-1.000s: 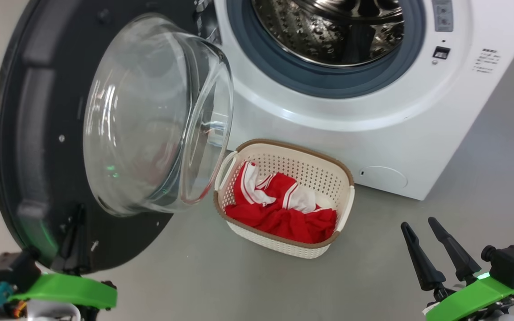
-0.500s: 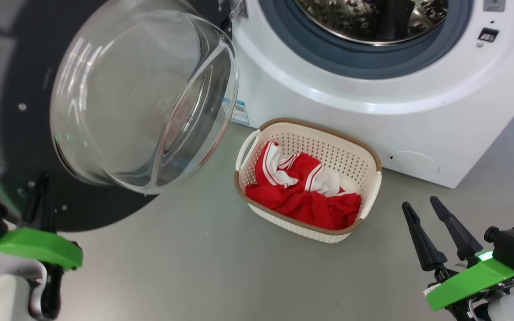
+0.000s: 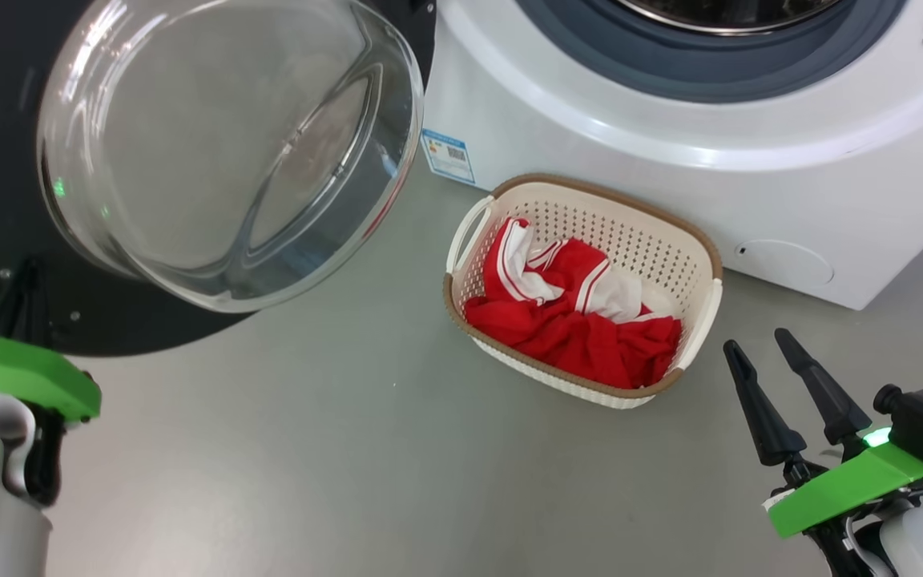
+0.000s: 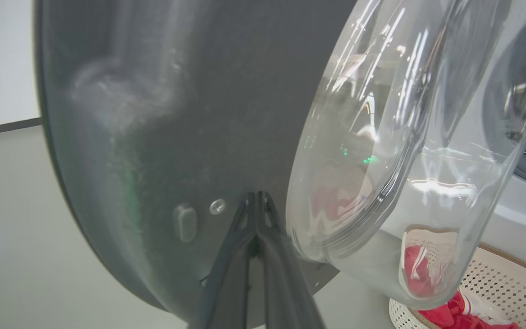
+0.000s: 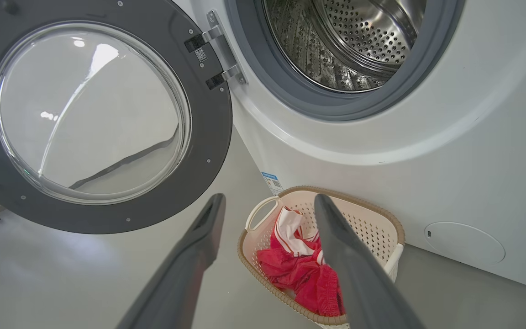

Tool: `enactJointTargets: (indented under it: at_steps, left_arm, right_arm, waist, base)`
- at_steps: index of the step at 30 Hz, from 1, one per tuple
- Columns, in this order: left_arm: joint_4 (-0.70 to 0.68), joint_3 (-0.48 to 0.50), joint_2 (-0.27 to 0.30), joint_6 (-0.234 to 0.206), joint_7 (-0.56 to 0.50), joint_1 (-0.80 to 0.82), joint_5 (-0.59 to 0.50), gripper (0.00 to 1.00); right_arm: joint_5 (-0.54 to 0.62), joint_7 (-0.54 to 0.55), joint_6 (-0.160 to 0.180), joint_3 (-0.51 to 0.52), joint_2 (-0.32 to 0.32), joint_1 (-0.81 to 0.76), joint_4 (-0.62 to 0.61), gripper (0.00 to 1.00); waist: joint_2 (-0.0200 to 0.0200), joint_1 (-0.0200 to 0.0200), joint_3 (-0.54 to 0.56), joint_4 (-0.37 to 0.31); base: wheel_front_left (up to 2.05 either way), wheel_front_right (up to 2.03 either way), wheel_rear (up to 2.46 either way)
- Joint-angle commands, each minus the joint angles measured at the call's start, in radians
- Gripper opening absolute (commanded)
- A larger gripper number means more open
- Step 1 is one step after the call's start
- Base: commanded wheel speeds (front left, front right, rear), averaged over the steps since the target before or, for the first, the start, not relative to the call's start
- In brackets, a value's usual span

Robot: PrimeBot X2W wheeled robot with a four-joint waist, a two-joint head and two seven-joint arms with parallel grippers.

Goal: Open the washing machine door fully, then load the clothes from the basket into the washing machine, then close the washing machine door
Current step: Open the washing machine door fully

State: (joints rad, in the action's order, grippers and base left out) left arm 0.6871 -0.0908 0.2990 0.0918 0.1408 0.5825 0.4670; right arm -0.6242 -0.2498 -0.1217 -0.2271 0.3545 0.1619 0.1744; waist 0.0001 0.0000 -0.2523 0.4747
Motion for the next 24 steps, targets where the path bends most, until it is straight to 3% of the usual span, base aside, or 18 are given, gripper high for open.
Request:
enactJointTargets:
  at_steps: [1,8,24]
  left_arm:
    - [0.016,0.027,0.077,0.001,0.0,0.068,-0.015,0.0]
    - [0.158,-0.005,0.083,0.01,0.008,0.171,-0.028,0.0]
    - [0.33,-0.061,0.086,0.031,0.061,0.26,-0.031,0.0]
  right_arm:
    - [0.008,-0.012,-0.009,-0.027,0.018,0.024,-0.026,1.0]
    - [0.006,-0.012,-0.009,-0.039,0.031,0.046,-0.023,1.0]
    - [-0.003,-0.012,-0.009,-0.049,0.023,0.05,-0.013,1.0]
  waist:
    - [-0.0001,0.0,-0.024,0.015]
    - [-0.0001,0.0,-0.047,0.033]
    - [-0.0001,0.0,-0.033,0.034]
  base:
    - [0.0,0.0,0.0]
    - [0.0,0.0,0.0]
    - [0.0,0.0,0.0]
